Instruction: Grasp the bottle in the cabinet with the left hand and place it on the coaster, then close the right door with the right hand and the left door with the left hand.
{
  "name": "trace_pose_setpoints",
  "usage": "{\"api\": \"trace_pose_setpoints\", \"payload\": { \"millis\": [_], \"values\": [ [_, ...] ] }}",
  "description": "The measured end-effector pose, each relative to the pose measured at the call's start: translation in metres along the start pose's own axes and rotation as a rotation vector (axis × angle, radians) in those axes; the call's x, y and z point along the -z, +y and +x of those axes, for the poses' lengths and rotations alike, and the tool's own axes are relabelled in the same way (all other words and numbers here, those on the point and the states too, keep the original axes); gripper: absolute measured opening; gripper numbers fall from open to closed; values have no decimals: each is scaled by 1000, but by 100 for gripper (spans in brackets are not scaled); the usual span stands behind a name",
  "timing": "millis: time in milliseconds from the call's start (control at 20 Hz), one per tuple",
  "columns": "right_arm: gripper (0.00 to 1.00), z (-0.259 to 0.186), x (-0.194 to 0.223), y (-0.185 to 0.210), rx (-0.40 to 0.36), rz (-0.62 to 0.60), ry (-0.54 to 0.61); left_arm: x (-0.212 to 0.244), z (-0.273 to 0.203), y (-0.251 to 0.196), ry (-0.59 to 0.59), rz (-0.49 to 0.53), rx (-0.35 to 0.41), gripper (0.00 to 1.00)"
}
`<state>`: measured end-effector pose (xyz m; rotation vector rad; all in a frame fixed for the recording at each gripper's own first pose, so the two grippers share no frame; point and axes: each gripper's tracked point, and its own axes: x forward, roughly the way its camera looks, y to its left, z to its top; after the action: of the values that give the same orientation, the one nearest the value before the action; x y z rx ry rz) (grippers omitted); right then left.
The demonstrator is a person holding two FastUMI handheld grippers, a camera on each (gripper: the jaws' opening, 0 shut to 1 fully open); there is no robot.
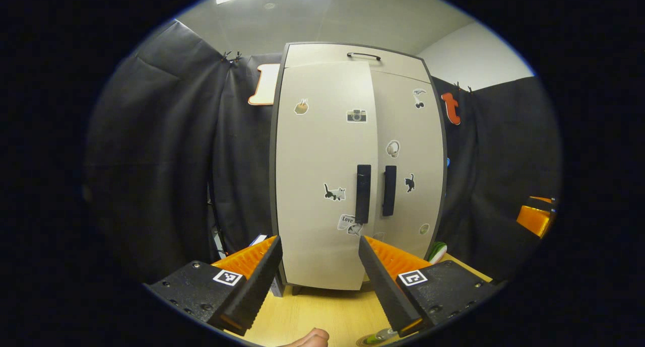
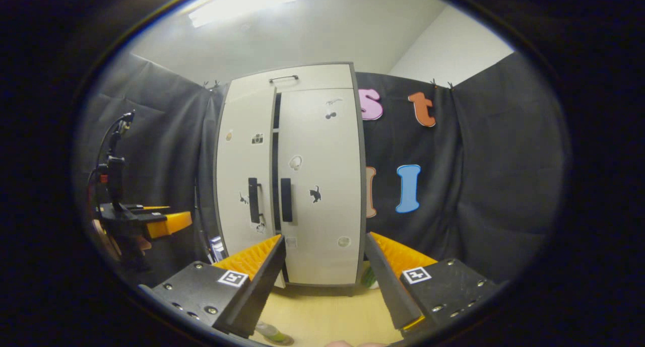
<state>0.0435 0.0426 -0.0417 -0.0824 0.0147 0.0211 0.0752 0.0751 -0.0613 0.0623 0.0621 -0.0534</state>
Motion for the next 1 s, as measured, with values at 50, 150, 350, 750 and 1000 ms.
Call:
{"api": "trace_pose_setpoints", "payload": {
  "millis": [50,150,350,750,1000],
  "values": [
    [95,0,-4,-2,7,-4,-10,3,1,-7,9,-4,5,97],
    [95,-2,-10,-3,15,-7,-27,5,1,-24,19,-6,32,97],
    [95,-2,-17,4,17,-5,-43,5,0,-56,6,-3,95,97],
    [95,5,-15,23,23,-24,-27,5,3,-69,0,-16,156,97],
    [95,17,-11,32,33,-37,-18,4,7,-54,-5,-15,152,97]
  ]
}}
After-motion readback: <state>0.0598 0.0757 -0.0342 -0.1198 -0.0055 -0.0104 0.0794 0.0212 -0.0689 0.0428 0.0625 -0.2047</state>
